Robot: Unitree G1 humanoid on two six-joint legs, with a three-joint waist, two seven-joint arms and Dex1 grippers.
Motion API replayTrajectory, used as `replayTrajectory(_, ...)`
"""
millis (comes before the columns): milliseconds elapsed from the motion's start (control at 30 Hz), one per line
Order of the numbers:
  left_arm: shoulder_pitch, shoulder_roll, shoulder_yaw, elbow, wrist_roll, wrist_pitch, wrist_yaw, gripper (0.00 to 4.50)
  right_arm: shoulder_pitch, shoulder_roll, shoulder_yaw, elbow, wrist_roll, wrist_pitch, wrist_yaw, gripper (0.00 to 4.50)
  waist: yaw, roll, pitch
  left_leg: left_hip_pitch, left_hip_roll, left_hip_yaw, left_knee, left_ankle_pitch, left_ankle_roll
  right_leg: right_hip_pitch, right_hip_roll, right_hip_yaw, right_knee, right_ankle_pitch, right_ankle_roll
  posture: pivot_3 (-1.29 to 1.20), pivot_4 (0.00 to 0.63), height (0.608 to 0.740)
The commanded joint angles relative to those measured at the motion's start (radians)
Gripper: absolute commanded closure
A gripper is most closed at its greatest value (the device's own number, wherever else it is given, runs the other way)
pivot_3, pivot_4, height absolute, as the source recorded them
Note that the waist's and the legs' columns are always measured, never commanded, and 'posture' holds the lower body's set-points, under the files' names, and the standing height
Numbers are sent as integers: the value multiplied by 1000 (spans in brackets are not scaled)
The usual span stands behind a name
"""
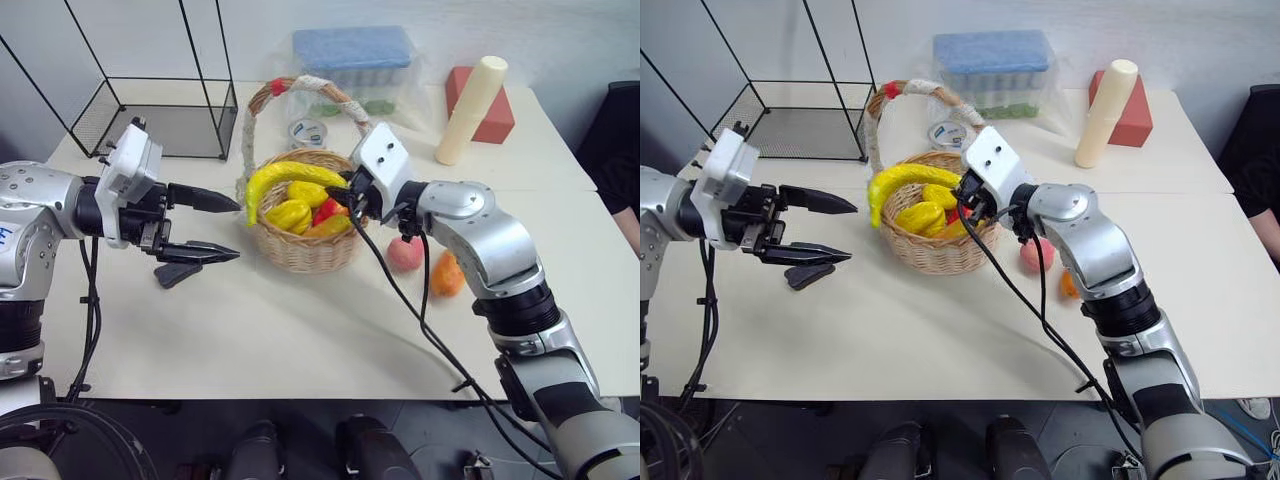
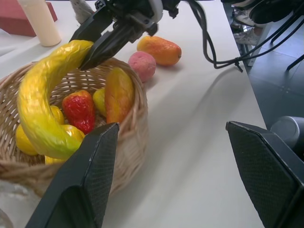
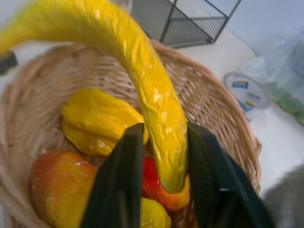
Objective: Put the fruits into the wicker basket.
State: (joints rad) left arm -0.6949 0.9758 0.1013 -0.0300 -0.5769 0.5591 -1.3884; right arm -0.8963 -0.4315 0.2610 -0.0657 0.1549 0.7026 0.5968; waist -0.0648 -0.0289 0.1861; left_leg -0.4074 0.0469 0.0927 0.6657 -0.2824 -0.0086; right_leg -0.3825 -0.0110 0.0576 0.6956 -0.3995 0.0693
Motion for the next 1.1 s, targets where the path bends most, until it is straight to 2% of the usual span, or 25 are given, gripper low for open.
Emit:
replayTrajectory(33,0,11,41,-40,-30,3,6,724,4,-13,-25,-56,-11,-7,3,1844,-1,0,0,0,0,0,0,0,0,0,0,0,0,0,0,0,150,740)
replayTrajectory(100,4,10,42,-42,-31,1,6,724,28,-24,-49,-117,17,40,17,1144,-1,0,0,0,0,0,0,0,0,0,0,0,0,0,0,0,150,740)
replayTrajectory(333,-18,-9,23,-20,-28,-13,-7,724,143,-63,-289,-429,292,323,66,1144,6,0,0,0,0,0,-1,0,0,0,0,0,0,0,0,0,150,740)
replayTrajectory(433,-37,-26,6,-8,-25,-17,-17,724,246,-170,-416,-566,405,419,116,1144,10,0,0,0,0,0,-1,0,0,1,0,0,-2,0,0,0,150,740)
replayTrajectory(533,-46,-35,-3,0,-20,-24,-26,724,336,-271,-498,-628,451,468,119,1144,11,0,0,1,0,-1,-1,0,1,4,0,-1,-6,0,0,0,150,740)
replayTrajectory(600,-53,-43,-10,1,-22,-25,-33,724,430,-341,-601,-645,473,503,132,1144,11,0,0,1,0,-1,-1,-1,1,4,0,-1,-6,0,0,0,150,740)
replayTrajectory(700,-60,-55,-20,0,-20,-28,-38,724,519,-378,-706,-642,514,538,131,671,13,0,0,2,0,-1,-1,0,1,5,0,-1,-6,0,0,0,150,740)
replayTrajectory(767,-62,-62,-25,-5,-19,-28,-38,724,545,-375,-698,-630,514,516,110,19,5,0,0,2,0,0,-1,0,1,6,1,0,-7,0,0,0,150,740)
replayTrajectory(867,-62,-69,-30,-12,-19,-28,-36,724,561,-369,-647,-605,480,467,75,19,1,0,0,4,1,1,-2,0,0,6,3,2,-6,0,0,0,150,740)
replayTrajectory(1100,-70,-91,-37,-60,-41,3,-22,724,526,-347,-391,-406,305,239,28,19,8,0,0,4,0,0,-1,0,0,5,2,2,-6,0,0,0,150,740)
